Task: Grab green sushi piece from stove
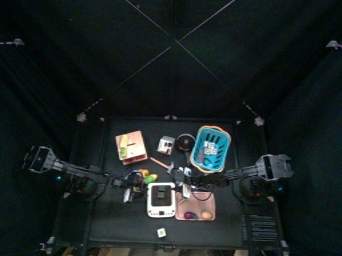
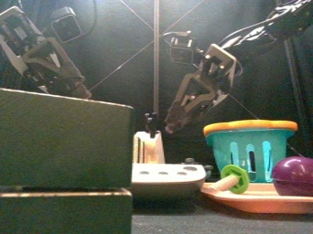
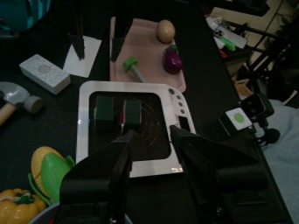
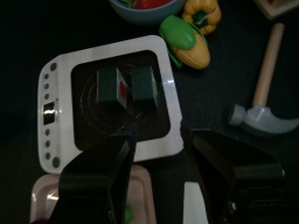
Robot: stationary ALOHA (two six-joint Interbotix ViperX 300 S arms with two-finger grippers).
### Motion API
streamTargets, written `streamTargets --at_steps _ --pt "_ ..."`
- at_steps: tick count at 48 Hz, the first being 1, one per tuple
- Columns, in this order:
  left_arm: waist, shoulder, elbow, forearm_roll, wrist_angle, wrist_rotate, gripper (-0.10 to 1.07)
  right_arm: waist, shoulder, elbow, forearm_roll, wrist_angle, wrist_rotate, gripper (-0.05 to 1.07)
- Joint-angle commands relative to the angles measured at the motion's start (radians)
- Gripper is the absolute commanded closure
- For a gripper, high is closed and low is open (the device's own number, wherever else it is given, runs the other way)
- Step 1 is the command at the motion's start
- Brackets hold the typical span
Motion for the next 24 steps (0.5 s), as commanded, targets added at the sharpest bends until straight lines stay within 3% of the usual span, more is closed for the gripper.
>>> streamTargets --at_steps 1,12,24 --pt "-0.002 0.0 -0.009 0.002 -0.003 0.0 0.2 0.003 0.031 -0.074 -0.028 0.021 0.002 0.22" --pt "-0.002 0.0 -0.003 0.002 -0.005 0.0 0.2 0.011 0.084 -0.144 -0.046 0.077 -0.002 0.22" --pt "-0.002 0.0 -0.003 0.0 -0.002 0.0 0.2 0.028 0.098 -0.163 -0.055 0.092 -0.005 0.22"
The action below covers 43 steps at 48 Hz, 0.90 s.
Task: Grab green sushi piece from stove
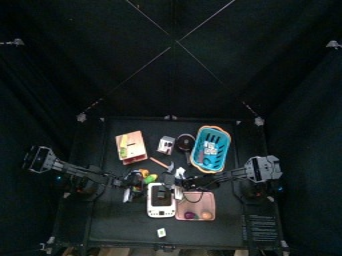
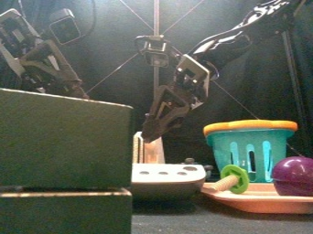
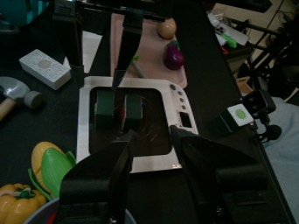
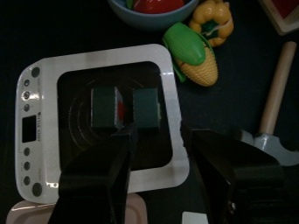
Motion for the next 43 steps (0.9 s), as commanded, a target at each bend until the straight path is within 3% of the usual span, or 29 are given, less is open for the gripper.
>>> streamTargets --at_steps 1,43 --pt "0.0 0.0 -0.011 0.0 -0.002 0.0 0.2 0.009 -0.021 -0.021 -0.002 0.0 -0.002 0.22" --pt "0.0 0.0 -0.011 0.0 -0.002 0.0 0.2 0.002 0.044 -0.066 -0.005 0.006 -0.002 0.22"
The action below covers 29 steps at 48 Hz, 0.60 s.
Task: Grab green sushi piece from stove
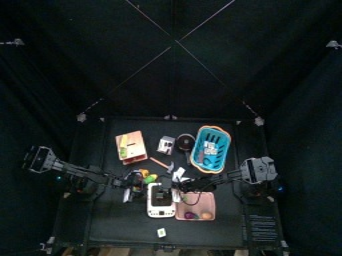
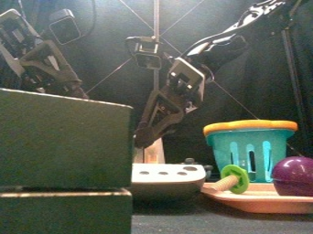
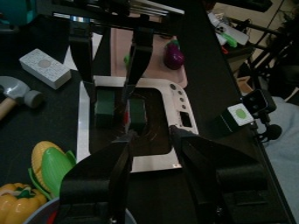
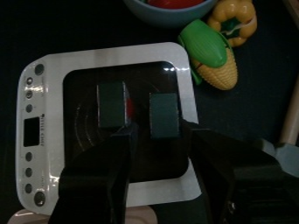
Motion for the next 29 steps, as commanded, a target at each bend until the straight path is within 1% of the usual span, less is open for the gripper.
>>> streamTargets --at_steps 1,10,15,23,29 --pt "0.0 0.0 -0.011 0.0 -0.003 0.0 0.2 -0.009 -0.017 -0.023 -0.002 -0.003 0.0 0.22" --pt "0.0 0.0 -0.009 0.0 -0.003 0.0 0.2 -0.017 -0.011 -0.029 -0.002 -0.003 -0.002 0.23" --pt "0.0 0.0 -0.011 0.0 -0.003 0.0 0.2 -0.02 -0.009 -0.034 -0.006 -0.005 -0.002 0.26" --pt "0.0 0.002 -0.011 -0.002 -0.003 0.0 0.2 -0.021 -0.006 -0.04 -0.017 -0.006 0.0 0.37" --pt "0.0 0.0 -0.011 0.0 -0.003 0.0 0.2 -0.023 -0.008 -0.044 -0.018 -0.003 0.0 0.44"
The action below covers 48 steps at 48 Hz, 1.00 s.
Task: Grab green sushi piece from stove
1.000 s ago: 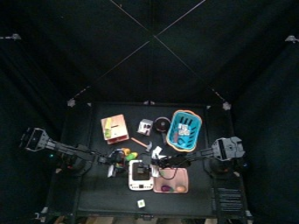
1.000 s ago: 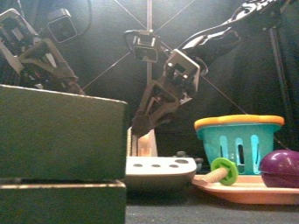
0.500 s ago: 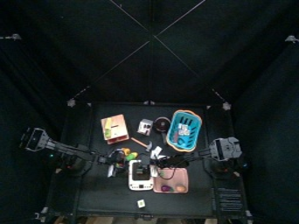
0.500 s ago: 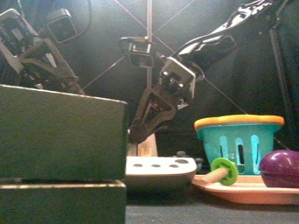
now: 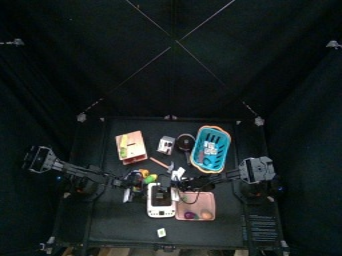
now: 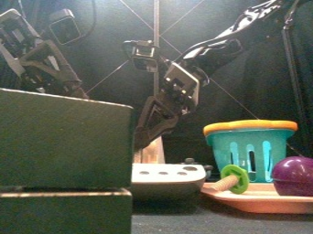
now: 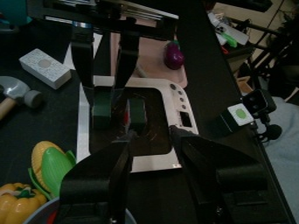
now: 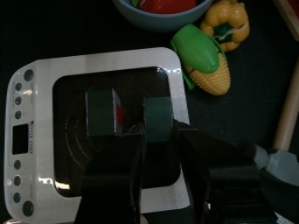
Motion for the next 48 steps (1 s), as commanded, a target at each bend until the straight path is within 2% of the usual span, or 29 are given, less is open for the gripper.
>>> streamTargets --at_steps 1,16,40,48 --pt "-0.002 0.0 -0.011 0.002 -0.003 0.002 0.2 -0.006 -0.023 -0.028 0.0 0.0 0.002 0.44" --pt "0.0 0.0 -0.014 0.002 -0.003 0.003 0.2 -0.006 -0.124 -0.017 0.006 0.15 0.014 0.46" --pt "0.0 0.0 -0.034 0.0 -0.003 0.002 0.2 -0.008 -0.164 0.023 0.038 0.149 0.015 0.46" --pt "0.0 0.0 -0.034 0.0 -0.003 0.002 0.2 -0.008 -0.21 0.072 0.064 0.158 0.017 0.46"
